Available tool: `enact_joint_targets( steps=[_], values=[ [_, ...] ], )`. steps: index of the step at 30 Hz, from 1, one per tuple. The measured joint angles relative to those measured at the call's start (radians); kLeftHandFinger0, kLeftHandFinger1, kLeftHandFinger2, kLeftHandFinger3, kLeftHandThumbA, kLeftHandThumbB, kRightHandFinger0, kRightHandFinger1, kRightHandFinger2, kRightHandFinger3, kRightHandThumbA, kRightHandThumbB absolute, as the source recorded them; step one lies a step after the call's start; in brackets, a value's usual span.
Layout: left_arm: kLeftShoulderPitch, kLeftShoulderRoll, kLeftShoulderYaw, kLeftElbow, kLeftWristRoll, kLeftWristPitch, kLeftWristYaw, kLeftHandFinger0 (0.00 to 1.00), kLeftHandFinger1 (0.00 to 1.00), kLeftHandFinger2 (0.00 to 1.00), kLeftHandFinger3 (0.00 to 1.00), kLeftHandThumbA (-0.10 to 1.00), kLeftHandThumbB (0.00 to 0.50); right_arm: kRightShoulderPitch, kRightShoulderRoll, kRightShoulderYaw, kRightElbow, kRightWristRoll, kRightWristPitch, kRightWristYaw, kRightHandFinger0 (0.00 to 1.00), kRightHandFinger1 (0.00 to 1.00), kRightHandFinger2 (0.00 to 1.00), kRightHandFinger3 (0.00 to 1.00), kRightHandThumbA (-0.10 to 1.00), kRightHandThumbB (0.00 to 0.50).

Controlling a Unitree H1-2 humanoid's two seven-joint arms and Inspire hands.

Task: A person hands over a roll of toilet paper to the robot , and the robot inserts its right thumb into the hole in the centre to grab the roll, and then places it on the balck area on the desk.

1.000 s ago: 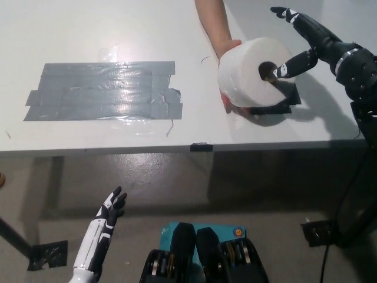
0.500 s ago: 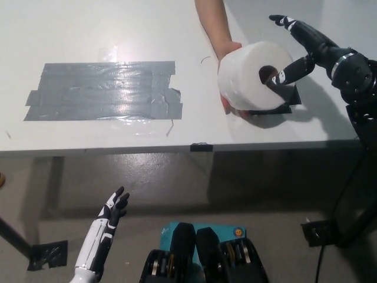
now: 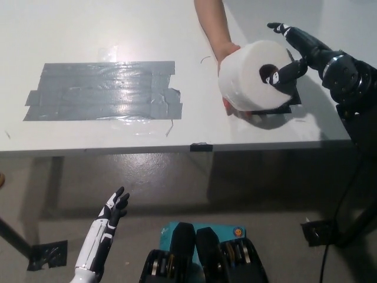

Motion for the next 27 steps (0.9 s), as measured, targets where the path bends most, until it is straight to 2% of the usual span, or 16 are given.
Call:
enact_joint_targets(
  steps=[3,5,9,12,15,19,21,22,23,24,25,26,27],
  values=[
    [0.0,0.0,0.0,0.0,-0.001,0.0,0.0,1.0,1.0,1.0,1.0,1.0,0.203,-0.018,0.009,0.002,0.019,-0.006,-0.002,-0.005,1.0,1.0,1.0,1.0,0.93,0.282],
    [0.0,0.0,0.0,0.0,-0.001,0.0,0.0,1.0,1.0,1.0,1.0,1.0,0.189,-0.025,0.013,0.007,0.027,-0.013,-0.003,-0.008,1.0,1.0,1.0,1.0,0.93,0.271],
    [-0.001,0.001,-0.001,0.0,-0.001,-0.002,0.0,1.0,1.0,1.0,1.0,1.0,0.206,-0.034,0.024,0.022,0.055,-0.029,-0.017,-0.014,1.0,1.0,1.0,1.0,0.97,0.284],
    [-0.001,0.001,-0.001,0.0,-0.001,-0.002,-0.001,1.0,1.0,1.0,1.0,1.0,0.184,-0.038,0.026,0.04,0.068,-0.041,-0.033,-0.018,1.0,1.0,1.0,1.0,0.98,0.274],
    [-0.002,0.002,-0.001,0.0,-0.001,-0.002,-0.001,1.0,1.0,1.0,1.0,1.0,0.185,-0.043,0.026,0.061,0.069,-0.061,-0.045,-0.022,1.0,1.0,1.0,1.0,0.97,0.273],
    [-0.003,0.002,-0.002,0.0,0.0,-0.001,-0.001,1.0,1.0,1.0,1.0,1.0,0.183,-0.061,0.035,0.088,0.105,-0.083,-0.07,-0.034,1.0,1.0,1.0,1.0,0.93,0.317],
    [-0.003,0.002,-0.002,0.0,0.0,-0.001,-0.001,1.0,1.0,1.0,1.0,1.0,0.186,-0.074,0.041,0.111,0.131,-0.093,-0.083,-0.038,1.0,1.0,1.0,1.0,0.69,0.313],
    [-0.003,0.003,-0.002,0.0,0.0,-0.002,-0.001,1.0,1.0,1.0,1.0,1.0,0.187,-0.081,0.045,0.121,0.151,-0.1,-0.089,-0.039,1.0,1.0,1.0,1.0,0.66,0.319],
    [-0.003,0.003,-0.002,0.0,0.0,-0.002,-0.001,1.0,1.0,1.0,1.0,1.0,0.183,-0.087,0.05,0.129,0.17,-0.105,-0.097,-0.041,1.0,1.0,1.0,1.0,0.47,0.332],
    [-0.003,0.003,-0.002,0.0,0.0,-0.002,-0.001,1.0,1.0,1.0,1.0,1.0,0.181,-0.095,0.06,0.135,0.195,-0.108,-0.106,-0.043,0.99,1.0,1.0,1.0,0.37,0.331],
    [-0.003,0.003,-0.002,0.0,0.0,-0.001,-0.001,1.0,1.0,1.0,1.0,1.0,0.181,-0.1,0.067,0.137,0.215,-0.109,-0.112,-0.044,0.84,0.92,1.0,1.0,0.33,0.334],
    [-0.004,0.003,-0.002,0.0,0.0,-0.002,-0.001,1.0,1.0,1.0,1.0,1.0,0.181,-0.106,0.076,0.138,0.243,-0.11,-0.121,-0.048,0.55,0.64,0.76,0.96,0.21,0.318],
    [-0.005,0.003,-0.003,0.0,0.001,-0.002,-0.001,1.0,1.0,1.0,1.0,1.0,0.178,-0.111,0.084,0.14,0.271,-0.111,-0.129,-0.055,0.46,0.56,0.67,0.84,0.12,0.291]
  ],
)
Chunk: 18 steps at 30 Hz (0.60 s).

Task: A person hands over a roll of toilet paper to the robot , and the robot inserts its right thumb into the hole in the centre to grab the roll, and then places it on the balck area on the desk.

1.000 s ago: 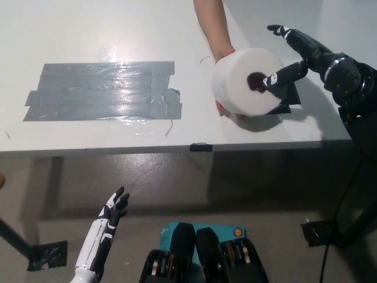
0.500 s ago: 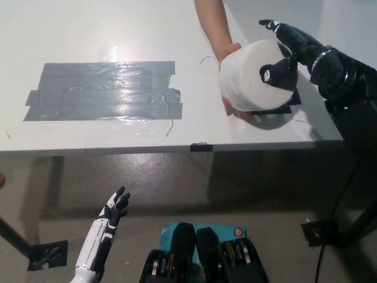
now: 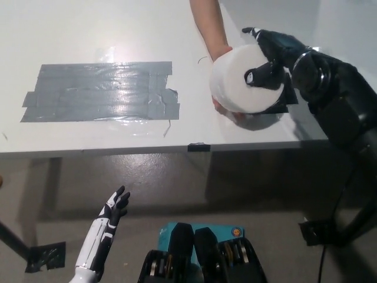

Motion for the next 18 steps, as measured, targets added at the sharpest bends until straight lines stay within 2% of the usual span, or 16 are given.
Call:
enact_joint_targets(
  steps=[1,2,3,6,7,8,11,12,14,16,18],
  values=[
    [-0.001,0.0,0.0,0.0,0.0,0.0,0.0,1.0,1.0,1.0,1.0,1.0,0.175,-0.002,0.005,0.001,0.016,-0.001,-0.005,-0.006,0.32,0.48,0.61,0.72,-0.06,0.28],
    [-0.001,0.001,-0.001,0.0,0.0,0.0,0.0,1.0,1.0,1.0,1.0,1.0,0.18,-0.003,0.009,0.003,0.027,-0.003,-0.008,-0.011,0.23,0.41,0.5,0.61,-0.09,0.276],
    [-0.001,0.001,-0.001,0.0,0.0,0.0,0.0,1.0,1.0,1.0,1.0,1.0,0.173,-0.003,0.009,0.003,0.027,-0.003,-0.008,-0.011,0.08,0.36,0.54,0.56,-0.1,0.261],
    [-0.002,0.002,-0.005,0.0,0.001,0.0,-0.001,1.0,1.0,1.0,1.0,1.0,0.177,-0.003,0.01,0.009,0.06,-0.011,-0.029,-0.041,0.06,0.48,0.85,0.65,-0.1,0.239],
    [-0.003,0.002,-0.005,0.0,0.002,0.0,-0.001,1.0,1.0,1.0,1.0,1.0,0.177,-0.003,0.01,0.009,0.067,-0.014,-0.034,-0.049,0.08,0.6,1.0,0.77,-0.1,0.228],
    [-0.004,0.002,-0.005,0.0,0.002,0.001,-0.001,1.0,1.0,1.0,1.0,1.0,0.177,-0.002,0.009,0.01,0.073,-0.015,-0.039,-0.057,0.08,0.6,1.0,0.77,-0.1,0.228],
    [-0.007,0.003,-0.005,-0.002,0.001,0.002,-0.005,1.0,1.0,1.0,1.0,1.0,0.184,0.003,0.01,0.003,0.115,-0.012,-0.067,-0.086,0.13,0.72,1.0,0.89,-0.1,0.21],
    [-0.009,0.003,-0.004,-0.002,0.001,0.002,-0.005,1.0,1.0,1.0,1.0,1.0,0.184,0.004,0.01,-0.007,0.13,-0.008,-0.08,-0.096,0.13,0.72,1.0,0.89,-0.1,0.21],
    [-0.013,0.003,-0.003,-0.002,0.001,0.002,-0.005,1.0,1.0,1.0,1.0,1.0,0.171,0.005,0.009,-0.027,0.154,0.003,-0.104,-0.11,0.09,0.68,0.97,0.97,-0.1,0.19],
    [-0.017,0.003,-0.002,-0.002,0.001,0.002,-0.005,1.0,1.0,1.0,1.0,1.0,0.174,0.009,0.009,-0.054,0.176,0.017,-0.131,-0.124,0.08,0.66,0.94,0.95,-0.1,0.185],
    [-0.021,0.003,-0.002,-0.001,0.001,0.002,-0.005,1.0,1.0,1.0,1.0,1.0,0.17,0.016,0.009,-0.101,0.191,0.04,-0.149,-0.133,0.09,0.66,0.93,0.94,-0.1,0.157]
  ],
)
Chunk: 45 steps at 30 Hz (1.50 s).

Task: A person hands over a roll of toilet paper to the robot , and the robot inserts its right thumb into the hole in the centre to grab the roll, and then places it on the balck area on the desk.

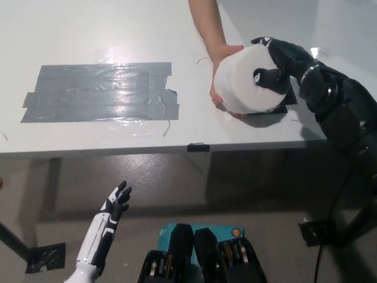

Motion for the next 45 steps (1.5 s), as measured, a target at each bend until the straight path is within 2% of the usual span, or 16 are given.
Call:
enact_joint_targets(
  steps=[3,4,5,8,11,12,13,15,17,19,22,26,30,34,37,45],
  values=[
    [-0.007,0.0,0.001,0.0,0.0,0.0,0.0,1.0,1.0,1.0,1.0,1.0,0.183,0.016,0.0,-0.08,0.016,0.045,-0.015,-0.006,0.18,0.71,0.96,0.91,-0.1,0.143],
    [-0.008,0.0,0.001,0.0,0.0,0.0,0.0,1.0,1.0,1.0,1.0,1.0,0.177,0.021,0.001,-0.105,0.016,0.059,-0.016,-0.006,0.14,0.66,0.96,0.94,-0.1,0.157],
    [-0.009,0.0,0.001,0.001,0.0,0.0,0.0,1.0,1.0,1.0,1.0,1.0,0.18,0.031,0.003,-0.153,0.018,0.087,-0.016,-0.005,0.1,0.63,0.97,1.0,-0.1,0.138],
    [-0.009,0.0,0.001,0.004,0.0,0.0,0.0,1.0,1.0,1.0,1.0,1.0,0.173,0.047,0.006,-0.233,0.02,0.13,-0.011,-0.002,0.01,0.63,1.0,1.0,-0.1,0.129],
    [-0.009,-0.001,0.0,0.006,0.0,0.002,0.0,1.0,1.0,1.0,1.0,1.0,0.176,0.067,0.014,-0.343,0.021,0.192,0.008,0.007,0.0,0.6,1.0,1.0,-0.1,0.13],
    [-0.009,-0.001,0.0,0.006,0.0,0.002,0.0,1.0,1.0,1.0,1.0,1.0,0.176,0.072,0.017,-0.373,0.021,0.21,0.015,0.011,0.0,0.51,0.97,1.0,-0.1,0.094],
    [-0.009,-0.001,0.0,0.006,0.0,0.003,0.0,1.0,1.0,1.0,1.0,1.0,0.183,0.079,0.02,-0.422,0.021,0.238,0.027,0.015,0.0,0.44,0.92,1.0,-0.1,0.09],
    [-0.009,-0.001,0.001,0.008,0.0,0.004,0.0,1.0,1.0,1.0,1.0,1.0,0.176,0.09,0.027,-0.5,0.02,0.282,0.049,0.024,0.0,0.4,0.86,1.0,-0.1,0.096],
    [-0.009,-0.001,0.0,0.008,0.0,0.004,0.0,1.0,1.0,1.0,1.0,1.0,0.166,0.093,0.03,-0.534,0.02,0.302,0.06,0.027,0.0,0.3,0.75,1.0,-0.1,0.089],
    [-0.009,-0.001,0.0,0.011,0.0,0.005,0.0,1.0,1.0,1.0,1.0,1.0,0.169,0.101,0.037,-0.617,0.018,0.358,0.092,0.039,0.0,0.27,0.71,1.0,-0.1,0.089],
    [-0.009,-0.002,0.001,0.013,0.0,0.006,0.0,1.0,1.0,1.0,1.0,1.0,0.18,0.106,0.045,-0.7,0.017,0.408,0.126,0.051,0.0,0.3,0.73,1.0,-0.1,0.118],
    [-0.009,-0.002,0.0,0.015,0.0,0.007,0.0,1.0,1.0,1.0,1.0,1.0,0.182,0.109,0.055,-0.808,0.014,0.485,0.184,0.06,0.0,0.3,0.73,1.0,-0.1,0.089],
    [-0.009,-0.002,0.001,0.02,0.0,0.008,0.0,1.0,1.0,1.0,1.0,1.0,0.175,0.11,0.07,-0.884,-0.022,0.55,0.24,0.063,0.0,0.37,0.8,1.0,-0.1,0.067],
    [-0.009,-0.002,0.001,0.024,0.0,0.008,0.0,1.0,1.0,1.0,1.0,1.0,0.18,0.116,0.091,-0.921,-0.1,0.618,0.288,0.064,0.0,0.41,0.91,1.0,-0.1,0.087],
    [-0.009,-0.002,0.001,0.027,0.0,0.008,0.0,1.0,1.0,1.0,1.0,1.0,0.171,0.128,0.11,-0.926,-0.177,0.673,0.318,0.063,0.0,0.42,0.84,1.0,-0.1,0.077],
    [-0.009,-0.003,0.002,0.035,0.0,0.01,0.0,1.0,1.0,1.0,1.0,1.0,0.167,0.17,0.119,-0.905,-0.338,0.804,0.369,0.054,0.0,0.44,0.83,1.0,-0.1,0.071]
  ],
)
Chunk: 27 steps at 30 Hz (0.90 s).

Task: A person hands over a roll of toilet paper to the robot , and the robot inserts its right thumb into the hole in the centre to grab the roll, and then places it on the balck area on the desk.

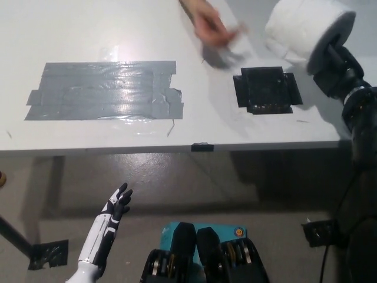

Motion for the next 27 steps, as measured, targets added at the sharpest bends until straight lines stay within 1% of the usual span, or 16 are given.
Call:
enact_joint_targets(
  steps=[1,4,7,9,10,11,12,13,16,17,19,21,23,24,25,27],
  values=[
    [0.0,0.0,0.0,0.0,0.0,0.0,0.0,1.0,1.0,1.0,1.0,1.0,0.164,0.008,-0.001,0.01,-0.02,0.02,0.004,-0.003,0.0,0.45,0.84,1.0,-0.1,0.083],
    [-0.003,0.0,0.001,0.001,0.0,0.0,0.0,1.0,1.0,1.0,1.0,1.0,0.156,0.031,-0.013,0.051,-0.089,0.076,0.02,-0.02,0.0,0.47,0.9,1.0,-0.1,0.074],
    [-0.006,0.0,0.003,0.001,0.0,0.0,0.0,1.0,1.0,1.0,1.0,1.0,0.144,0.046,-0.044,0.11,-0.166,0.12,0.037,-0.033,0.0,0.49,0.89,1.0,-0.1,0.075],
    [-0.01,0.0,0.005,0.001,0.0,0.0,0.0,1.0,1.0,1.0,1.0,1.0,0.15,0.045,-0.089,0.166,-0.227,0.149,0.049,-0.035,0.0,0.52,0.9,1.0,-0.1,0.068],
    [-0.013,0.0,0.006,0.0,0.0,0.0,0.0,1.0,1.0,1.0,1.0,1.0,0.156,0.042,-0.117,0.198,-0.258,0.163,0.055,-0.034,0.0,0.51,0.91,1.0,-0.1,0.08],
    [-0.016,0.0,0.007,0.0,0.0,0.0,0.0,1.0,1.0,1.0,1.0,1.0,0.162,0.038,-0.141,0.223,-0.278,0.172,0.06,-0.032,0.0,0.48,0.89,1.0,-0.1,0.096],
    [-0.02,0.001,0.011,-0.001,0.0,0.0,0.0,1.0,1.0,1.0,1.0,1.0,0.161,0.021,-0.192,0.274,-0.304,0.182,0.069,-0.025,0.0,0.48,0.89,1.0,-0.1,0.114],
    [-0.023,0.001,0.012,-0.001,0.0,0.0,0.0,1.0,1.0,1.0,1.0,1.0,0.155,0.009,-0.216,0.296,-0.308,0.184,0.071,-0.022,0.0,0.48,0.89,1.0,-0.1,0.123],
    [-0.029,0.001,0.014,-0.001,0.0,0.0,0.0,1.0,1.0,1.0,1.0,1.0,0.161,-0.031,-0.299,0.401,-0.307,0.188,0.078,-0.023,0.0,0.51,0.92,1.0,-0.1,0.102],
    [-0.03,0.001,0.014,-0.001,0.0,0.0,0.0,1.0,1.0,1.0,1.0,1.0,0.168,-0.037,-0.313,0.431,-0.3,0.186,0.079,-0.023,0.0,0.54,0.98,1.0,-0.1,0.083],
    [-0.03,0.001,0.014,-0.001,0.0,0.0,0.0,1.0,1.0,1.0,1.0,1.0,0.166,-0.044,-0.326,0.468,-0.286,0.18,0.082,-0.022,0.0,0.58,1.0,1.0,-0.1,0.085],
    [-0.031,0.0,0.014,-0.001,0.001,0.0,0.0,1.0,1.0,1.0,1.0,1.0,0.154,-0.049,-0.337,0.525,-0.239,0.16,0.086,-0.019,0.01,0.59,1.0,1.0,-0.1,0.08],
    [-0.03,0.0,0.014,-0.002,0.003,0.0,0.001,1.0,1.0,1.0,1.0,1.0,0.161,-0.054,-0.338,0.568,-0.18,0.128,0.089,-0.011,0.04,0.62,1.0,1.0,-0.1,0.09],
    [-0.03,0.0,0.014,-0.002,0.003,0.0,0.001,1.0,1.0,1.0,1.0,1.0,0.157,-0.054,-0.338,0.57,-0.176,0.126,0.089,-0.01,0.09,0.65,1.0,1.0,-0.1,0.086],
    [-0.031,0.0,0.014,-0.002,0.005,0.0,0.001,1.0,1.0,1.0,1.0,1.0,0.153,-0.064,-0.338,0.606,-0.118,0.092,0.089,-0.002,0.12,0.67,1.0,1.0,-0.1,0.103],
    [-0.03,0.0,0.014,-0.002,0.007,0.0,0.001,1.0,1.0,1.0,1.0,1.0,0.161,-0.074,-0.339,0.638,-0.073,0.059,0.088,0.005,0.18,0.68,1.0,1.0,-0.1,0.104]
  ],
)
